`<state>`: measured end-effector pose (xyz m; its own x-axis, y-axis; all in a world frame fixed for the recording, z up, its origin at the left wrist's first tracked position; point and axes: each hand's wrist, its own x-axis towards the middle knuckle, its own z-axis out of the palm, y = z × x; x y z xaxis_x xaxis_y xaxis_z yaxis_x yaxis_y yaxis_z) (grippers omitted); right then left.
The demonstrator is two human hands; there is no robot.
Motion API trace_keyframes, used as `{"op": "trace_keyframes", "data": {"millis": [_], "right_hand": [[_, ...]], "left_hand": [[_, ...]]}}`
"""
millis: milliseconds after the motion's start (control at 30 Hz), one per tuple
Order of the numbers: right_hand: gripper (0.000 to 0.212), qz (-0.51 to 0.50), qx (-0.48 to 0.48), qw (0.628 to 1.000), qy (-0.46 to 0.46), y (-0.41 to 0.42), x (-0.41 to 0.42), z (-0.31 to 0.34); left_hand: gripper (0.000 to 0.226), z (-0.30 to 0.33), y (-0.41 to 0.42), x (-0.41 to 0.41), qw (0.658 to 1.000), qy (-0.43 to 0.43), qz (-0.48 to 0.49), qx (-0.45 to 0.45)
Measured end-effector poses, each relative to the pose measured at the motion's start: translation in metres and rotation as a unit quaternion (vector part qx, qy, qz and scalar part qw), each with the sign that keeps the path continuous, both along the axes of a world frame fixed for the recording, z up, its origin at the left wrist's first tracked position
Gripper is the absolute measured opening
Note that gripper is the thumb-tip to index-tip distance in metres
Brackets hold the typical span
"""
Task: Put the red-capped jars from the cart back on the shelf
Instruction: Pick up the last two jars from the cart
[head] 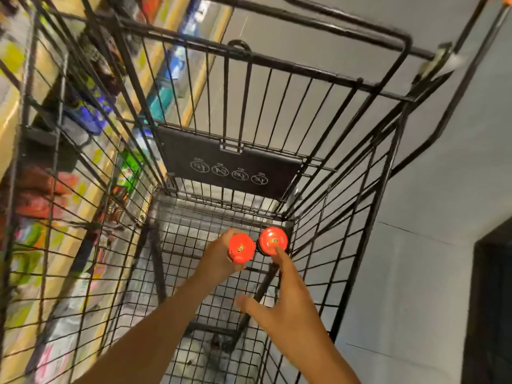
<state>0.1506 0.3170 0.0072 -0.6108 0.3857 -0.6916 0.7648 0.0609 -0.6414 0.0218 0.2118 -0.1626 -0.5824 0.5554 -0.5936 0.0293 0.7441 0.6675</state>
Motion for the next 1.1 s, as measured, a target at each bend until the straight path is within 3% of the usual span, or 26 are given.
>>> {"op": "trace_keyframes", "data": {"millis": [267, 500, 633, 767, 1100], "right_hand": [[0.111, -0.046, -0.016, 0.998, -0.026, -0.003, -0.011, -0.020], [0.119, -0.325, -0.073, 0.942, -0.046, -0.021, -0.033, -0.063], [0.121, -0.413, -0.051, 0.907, -0.061, -0.017, -0.050, -0.098], [0.117, -0.404, -0.001, 0.912, -0.073, -0.005, -0.060, -0.125], [0.081, -0.382, 0.067, 0.920, -0.056, -0.003, -0.051, -0.160]], "left_hand": [[0.075, 0.026, -0.025, -0.009, 1.000, 0.008, 0.018, -0.005], [0.080, 0.083, -0.059, -0.029, 0.997, 0.052, 0.059, -0.013], [0.078, 0.101, -0.079, -0.034, 0.994, 0.072, 0.079, 0.007], [0.070, 0.109, -0.095, -0.039, 0.993, 0.086, 0.082, 0.028], [0.076, 0.102, -0.115, -0.042, 0.990, 0.079, 0.105, 0.049]]}}
